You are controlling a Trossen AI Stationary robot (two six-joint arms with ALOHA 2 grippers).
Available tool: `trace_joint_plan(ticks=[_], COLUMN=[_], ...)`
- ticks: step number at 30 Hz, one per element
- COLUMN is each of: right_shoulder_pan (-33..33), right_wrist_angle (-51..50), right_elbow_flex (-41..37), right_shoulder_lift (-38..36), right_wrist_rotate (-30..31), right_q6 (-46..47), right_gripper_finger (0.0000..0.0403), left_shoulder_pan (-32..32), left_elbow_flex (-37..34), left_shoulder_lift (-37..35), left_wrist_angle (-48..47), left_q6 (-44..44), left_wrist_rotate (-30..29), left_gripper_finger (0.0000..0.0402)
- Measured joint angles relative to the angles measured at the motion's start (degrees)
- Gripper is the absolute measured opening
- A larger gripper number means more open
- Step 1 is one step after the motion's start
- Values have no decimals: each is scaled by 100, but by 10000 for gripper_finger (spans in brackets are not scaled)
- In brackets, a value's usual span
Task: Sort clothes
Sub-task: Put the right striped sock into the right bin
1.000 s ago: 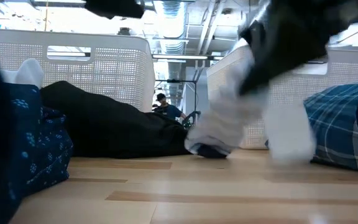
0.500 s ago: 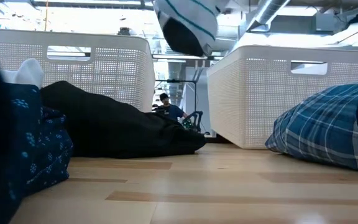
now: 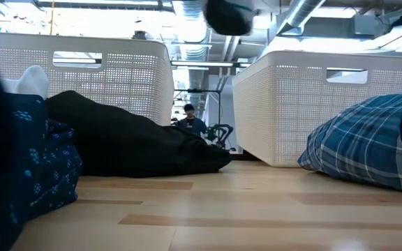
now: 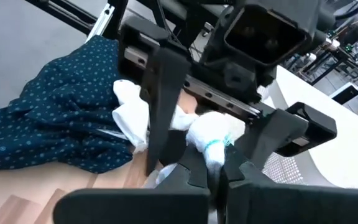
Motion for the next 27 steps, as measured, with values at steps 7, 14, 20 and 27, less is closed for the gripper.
trace_joint_plan(ticks=[7, 14, 20, 27], right_shoulder_pan=[55, 93, 93, 134], right_wrist_angle=[9, 81, 117, 168], right_elbow_flex=[5, 5, 5, 5], right_shoulder_lift=[0, 0, 0, 0], right_wrist_rotate=[-24, -48, -68, -66], right_q6=[26, -46, -62, -110], right_gripper_finger=[4, 6, 7, 8], left_shoulder_pan=[7, 11, 13, 15], left_elbow_flex=[0, 0, 0, 0], left_shoulder_lift=[0, 0, 0, 0], left_wrist_angle=[168, 236, 234, 233], left_q6=[140, 166, 201, 454], left_wrist_rotate=[-350, -316, -133, 111], left_gripper_finger=[263, 262, 209, 78])
